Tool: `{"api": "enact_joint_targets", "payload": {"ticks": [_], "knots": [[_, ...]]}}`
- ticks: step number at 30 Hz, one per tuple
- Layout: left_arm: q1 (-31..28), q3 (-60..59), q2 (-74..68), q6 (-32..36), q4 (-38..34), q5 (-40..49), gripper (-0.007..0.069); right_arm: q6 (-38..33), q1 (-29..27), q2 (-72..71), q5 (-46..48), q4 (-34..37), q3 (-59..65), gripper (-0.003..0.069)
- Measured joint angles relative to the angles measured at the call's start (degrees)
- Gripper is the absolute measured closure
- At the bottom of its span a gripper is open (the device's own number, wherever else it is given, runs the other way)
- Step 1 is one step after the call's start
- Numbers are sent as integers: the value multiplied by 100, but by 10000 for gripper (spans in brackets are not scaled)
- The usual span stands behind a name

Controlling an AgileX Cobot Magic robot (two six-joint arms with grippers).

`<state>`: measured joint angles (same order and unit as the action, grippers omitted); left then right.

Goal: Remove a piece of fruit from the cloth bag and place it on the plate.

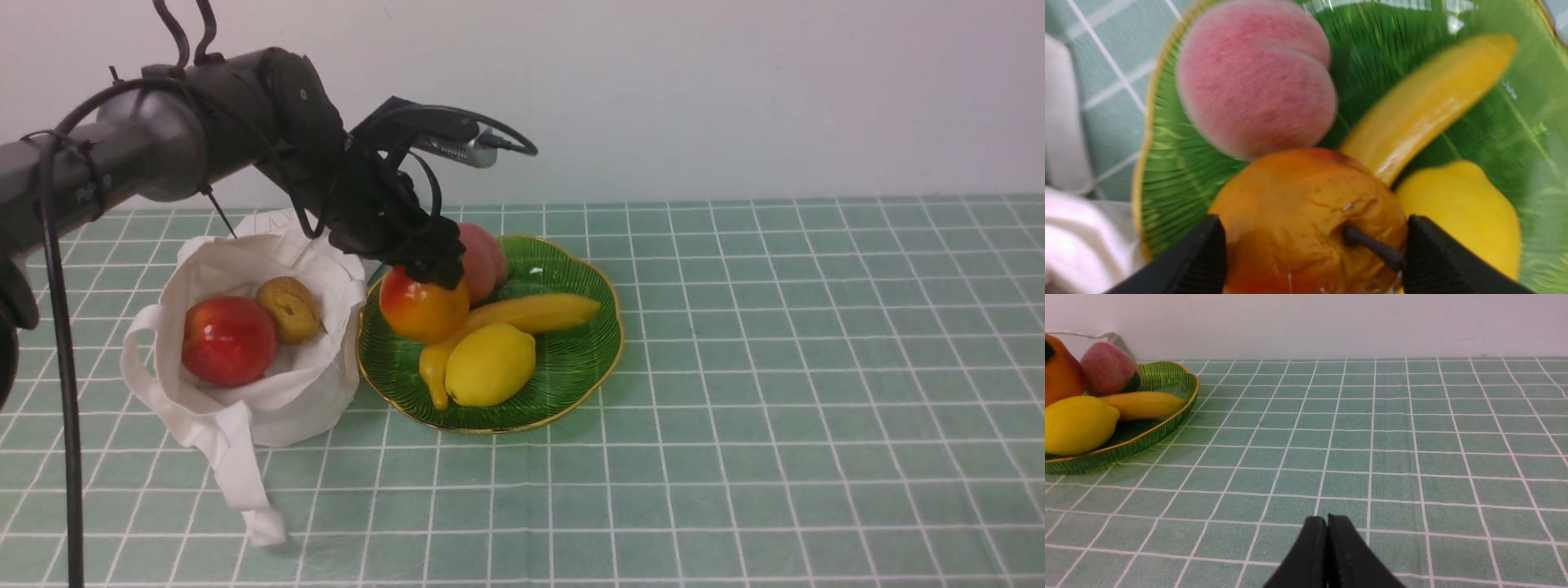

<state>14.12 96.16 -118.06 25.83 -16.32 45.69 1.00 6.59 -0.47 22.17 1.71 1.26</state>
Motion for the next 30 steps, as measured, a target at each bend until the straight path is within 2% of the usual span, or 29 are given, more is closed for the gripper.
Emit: {"api": "enact_joint_targets", "payload": {"ticks": [1,2,3,5,11,13,14,16,18,19,21,22,25,30], "knots": [[12,0,-15,-113,181,0,50,0,0,0,0,0,0,671],[11,0,-20,-127,202,7,41,0,0,0,0,0,0,671],[18,28,-27,-244,311,77,-12,0,0,0,0,0,0,671],[18,155,-34,-336,381,281,-48,0,0,0,0,0,0,671],[18,1075,-34,-430,410,1458,-58,0,0,0,0,0,0,671],[25,1441,-34,-569,410,1913,-41,0,0,0,0,0,0,671],[24,1619,-20,-710,417,2161,-20,0,0,0,0,0,0,671],[35,1930,101,-1233,431,2363,69,0,0,0,0,-1,0,671],[35,1957,435,-1769,460,2455,228,0,0,0,0,-1,0,671],[35,1947,472,-1769,460,2464,245,0,0,0,0,-1,0,671],[36,1746,1026,-1854,478,2487,480,0,0,0,0,-1,0,671],[36,1610,1288,-1842,478,2507,542,0,0,0,0,-1,0,671],[36,1167,2048,-1813,478,2513,611,0,0,0,0,-1,0,671],[36,107,3541,-1687,478,2581,632,0,0,0,0,-7,0,671]]}}
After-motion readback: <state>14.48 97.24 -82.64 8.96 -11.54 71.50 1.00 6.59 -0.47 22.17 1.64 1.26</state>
